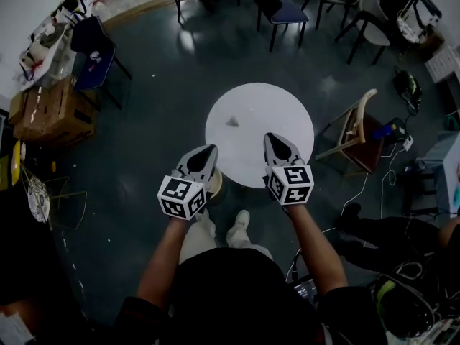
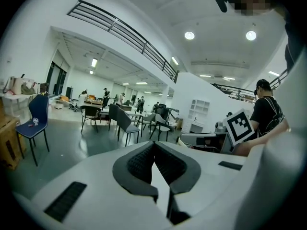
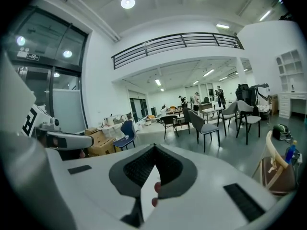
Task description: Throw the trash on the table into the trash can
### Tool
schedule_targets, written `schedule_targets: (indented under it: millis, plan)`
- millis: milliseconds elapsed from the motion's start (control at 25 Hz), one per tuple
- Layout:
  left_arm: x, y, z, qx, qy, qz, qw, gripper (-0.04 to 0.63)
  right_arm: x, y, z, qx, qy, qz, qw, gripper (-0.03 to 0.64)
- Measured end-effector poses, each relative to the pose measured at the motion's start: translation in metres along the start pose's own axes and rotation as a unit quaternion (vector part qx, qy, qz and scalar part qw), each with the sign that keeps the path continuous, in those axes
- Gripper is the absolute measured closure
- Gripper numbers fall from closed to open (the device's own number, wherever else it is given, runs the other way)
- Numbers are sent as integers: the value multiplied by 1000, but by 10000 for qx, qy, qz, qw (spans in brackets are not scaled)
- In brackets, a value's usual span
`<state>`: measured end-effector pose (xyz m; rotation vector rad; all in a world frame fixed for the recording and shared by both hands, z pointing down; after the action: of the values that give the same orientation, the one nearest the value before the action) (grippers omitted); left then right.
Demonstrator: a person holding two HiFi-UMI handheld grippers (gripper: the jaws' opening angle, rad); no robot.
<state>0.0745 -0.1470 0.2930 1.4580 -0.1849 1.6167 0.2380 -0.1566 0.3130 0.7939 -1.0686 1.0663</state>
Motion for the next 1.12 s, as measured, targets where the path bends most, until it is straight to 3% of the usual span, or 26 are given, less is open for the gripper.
schedule_targets:
  millis: [520, 1120]
  plan:
    - [2, 80, 57, 356, 601, 240, 9973, 584, 22, -2, 61, 759, 295, 408, 9958, 598]
    - [39, 154, 156, 879, 1337, 431, 9862, 584, 86, -6, 125, 1311, 606, 953, 9849, 598]
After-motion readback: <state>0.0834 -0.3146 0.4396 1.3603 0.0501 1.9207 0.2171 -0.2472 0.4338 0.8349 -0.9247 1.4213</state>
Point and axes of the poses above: the fingertips, and each gripper's own axes: z forward along the fingers, y to its left, x out of its underside, the point moved 2 cm from there along -z, backward along the fingers, and after that the axes turned 13 degrees about -z, right-handed, at the moved point
